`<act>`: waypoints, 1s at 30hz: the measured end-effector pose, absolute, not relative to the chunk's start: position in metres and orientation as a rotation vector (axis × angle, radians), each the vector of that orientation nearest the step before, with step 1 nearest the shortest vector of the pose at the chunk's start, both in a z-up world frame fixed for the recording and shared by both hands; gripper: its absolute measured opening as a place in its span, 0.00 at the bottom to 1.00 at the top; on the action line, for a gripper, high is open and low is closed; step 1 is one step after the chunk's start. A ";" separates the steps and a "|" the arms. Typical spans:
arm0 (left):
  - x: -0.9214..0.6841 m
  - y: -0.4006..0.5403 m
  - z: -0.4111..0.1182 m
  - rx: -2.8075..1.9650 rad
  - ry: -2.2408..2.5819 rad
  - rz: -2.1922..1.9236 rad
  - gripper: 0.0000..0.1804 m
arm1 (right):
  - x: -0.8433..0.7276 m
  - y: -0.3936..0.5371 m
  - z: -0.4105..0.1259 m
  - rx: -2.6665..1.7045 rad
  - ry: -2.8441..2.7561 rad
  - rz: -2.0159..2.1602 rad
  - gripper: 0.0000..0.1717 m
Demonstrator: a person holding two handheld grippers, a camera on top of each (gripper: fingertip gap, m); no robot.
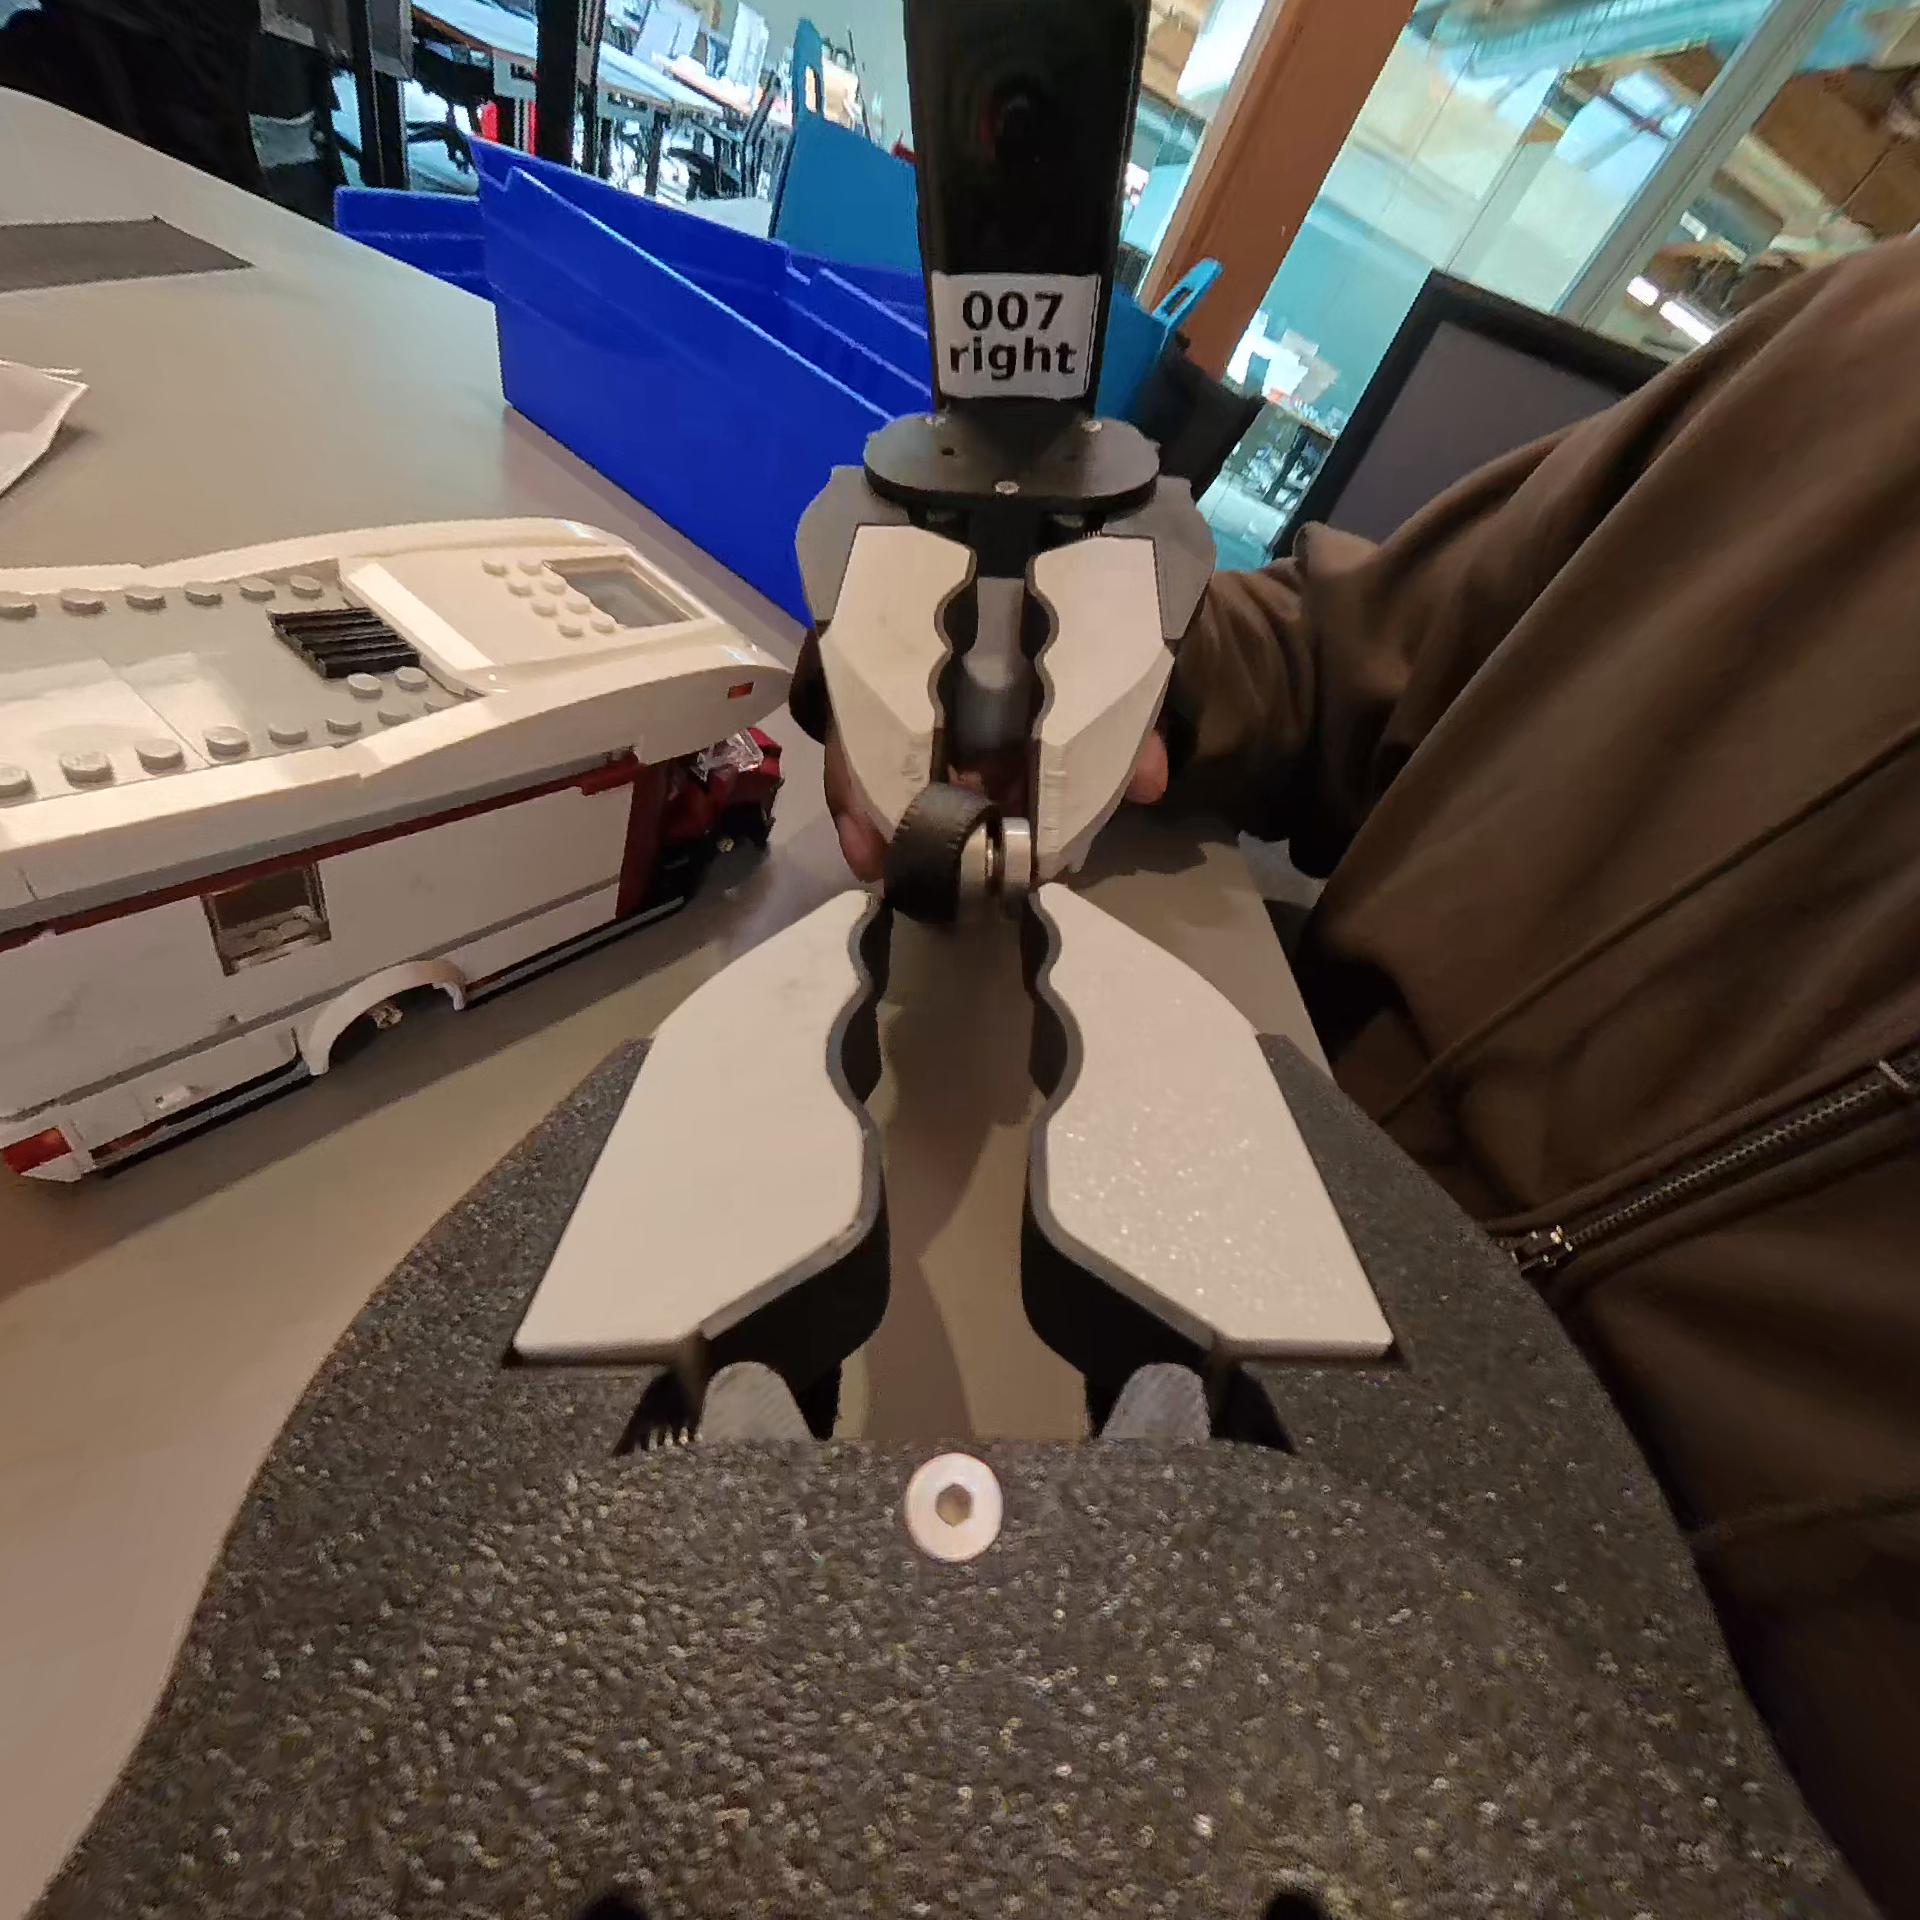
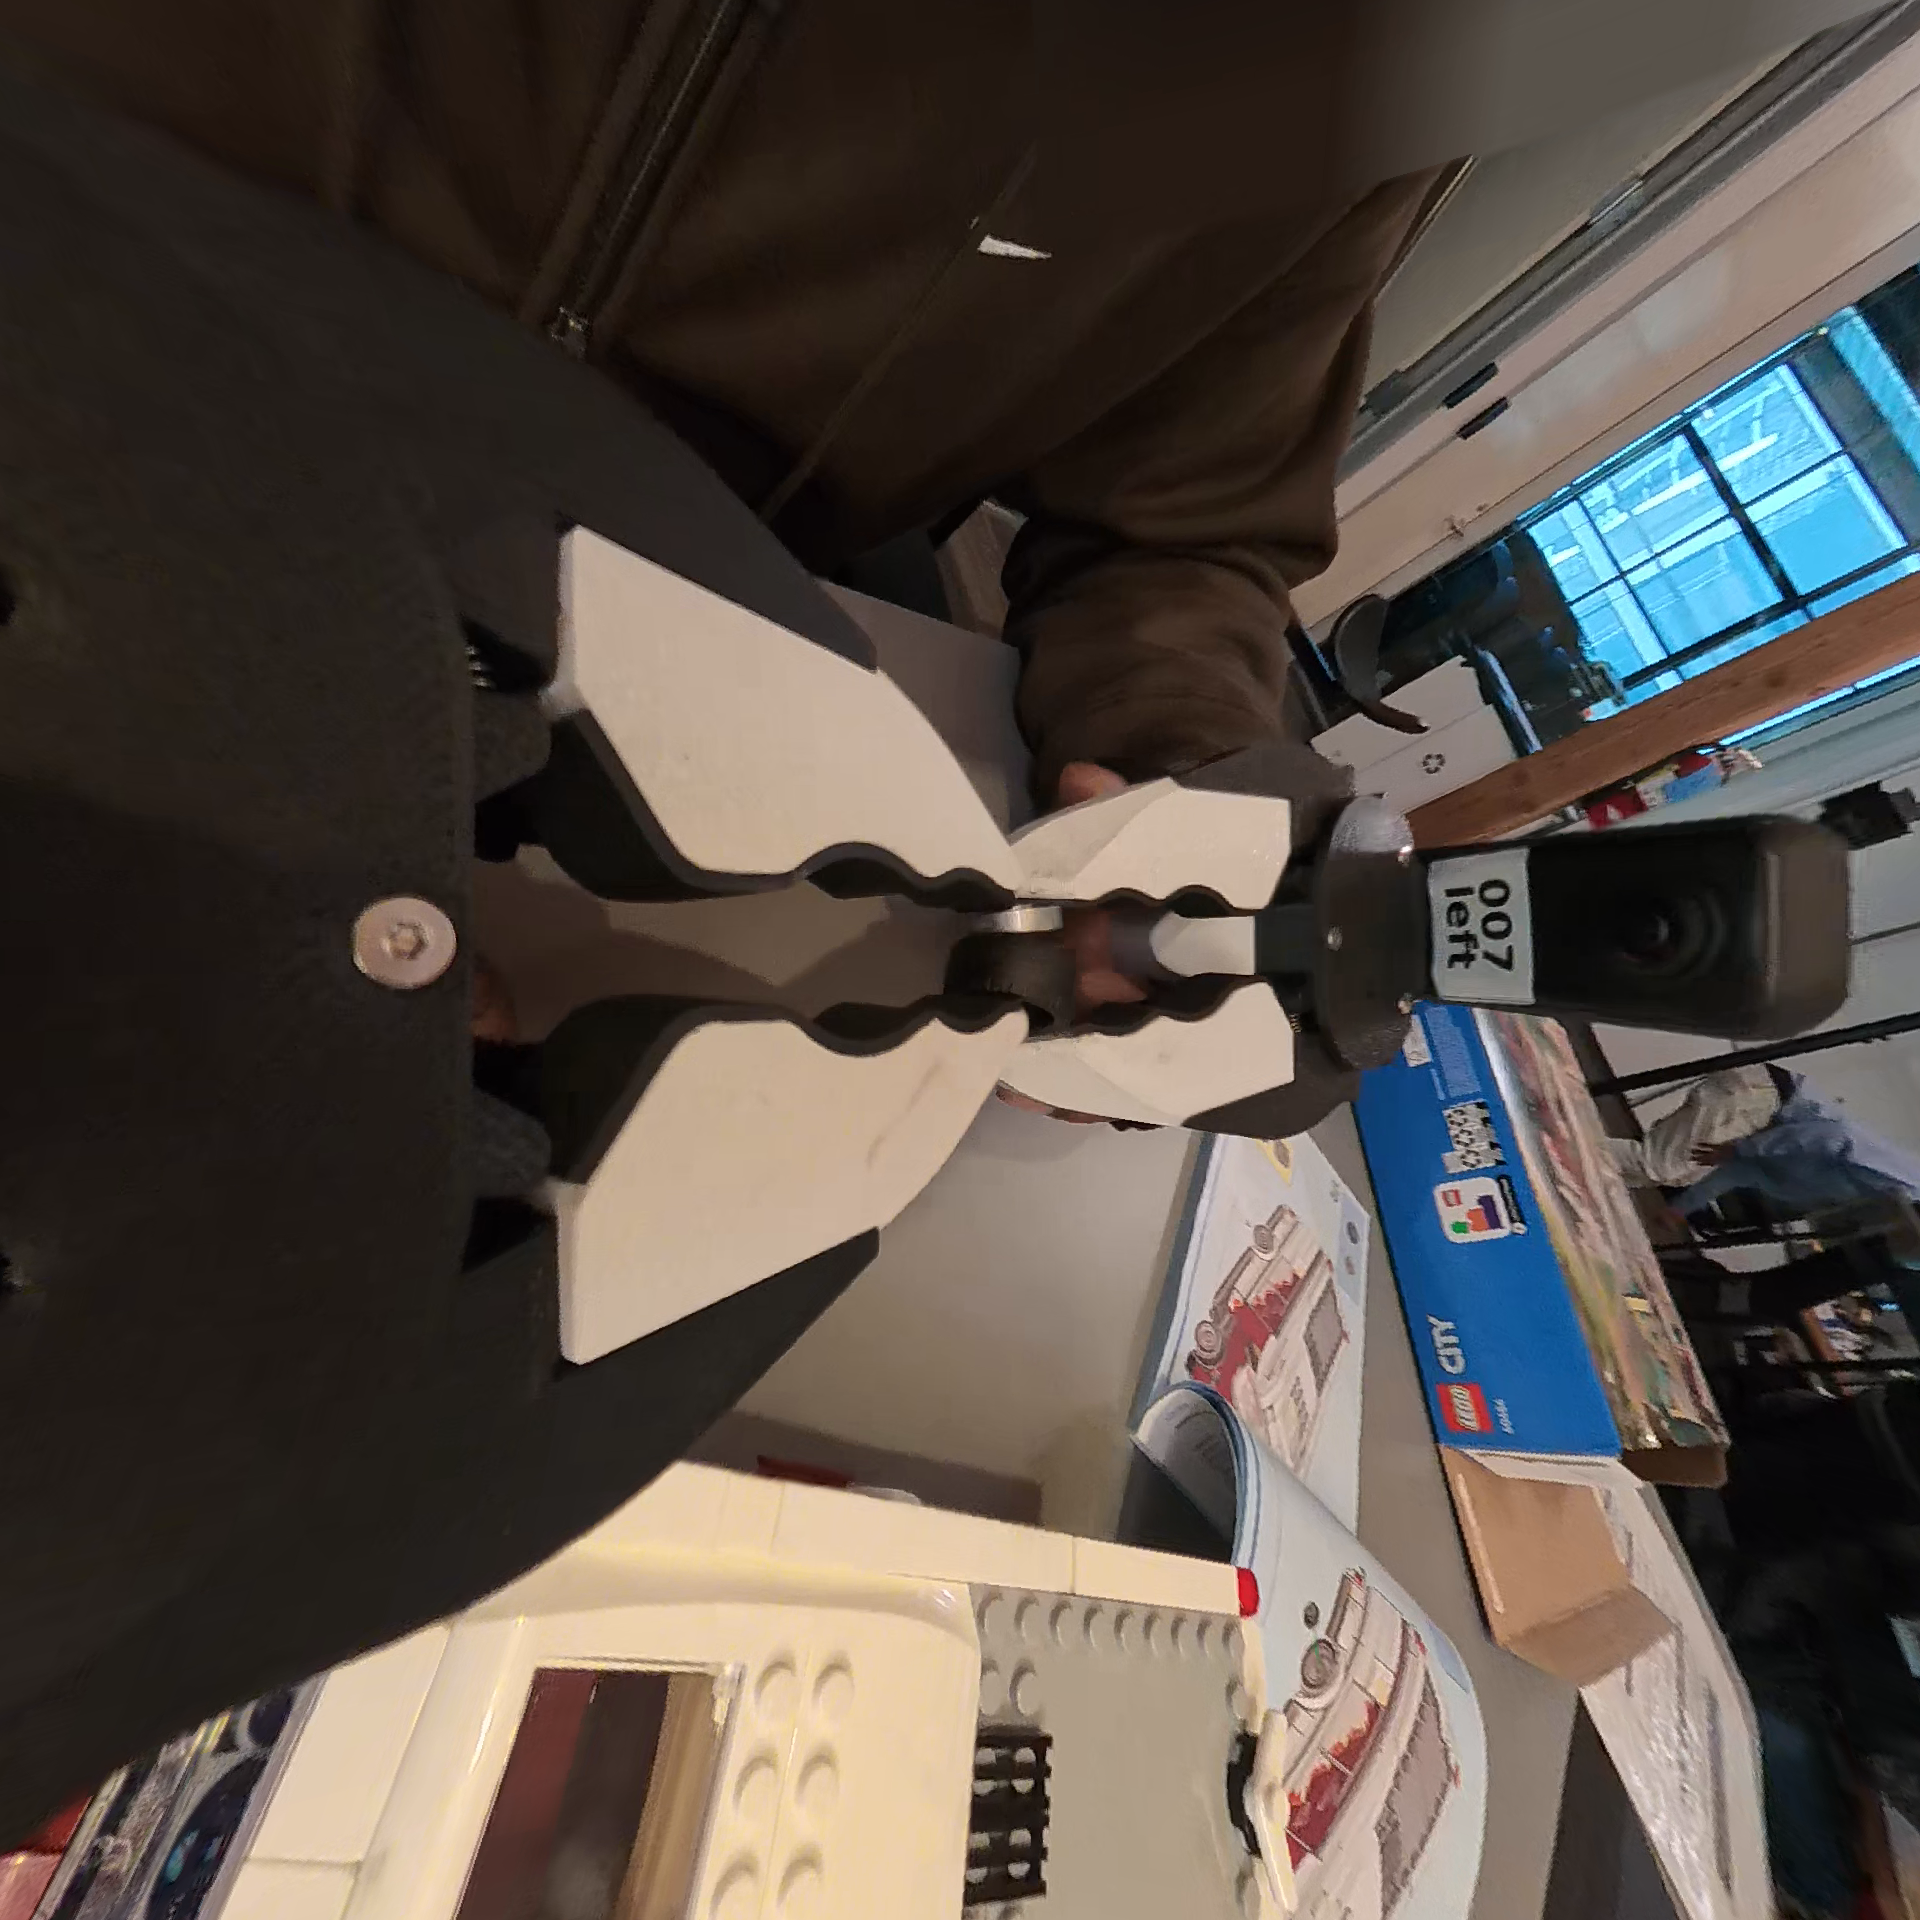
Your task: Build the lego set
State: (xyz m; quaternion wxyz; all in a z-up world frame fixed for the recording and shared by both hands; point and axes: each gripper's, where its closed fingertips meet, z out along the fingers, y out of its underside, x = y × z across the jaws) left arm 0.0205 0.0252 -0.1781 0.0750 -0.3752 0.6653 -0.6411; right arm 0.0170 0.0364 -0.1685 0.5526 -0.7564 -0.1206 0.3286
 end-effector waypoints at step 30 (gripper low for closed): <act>0.016 0.020 -0.167 -1.091 1.932 -2.102 0.13 | 0.016 0.033 -0.159 -1.705 -0.312 0.815 0.10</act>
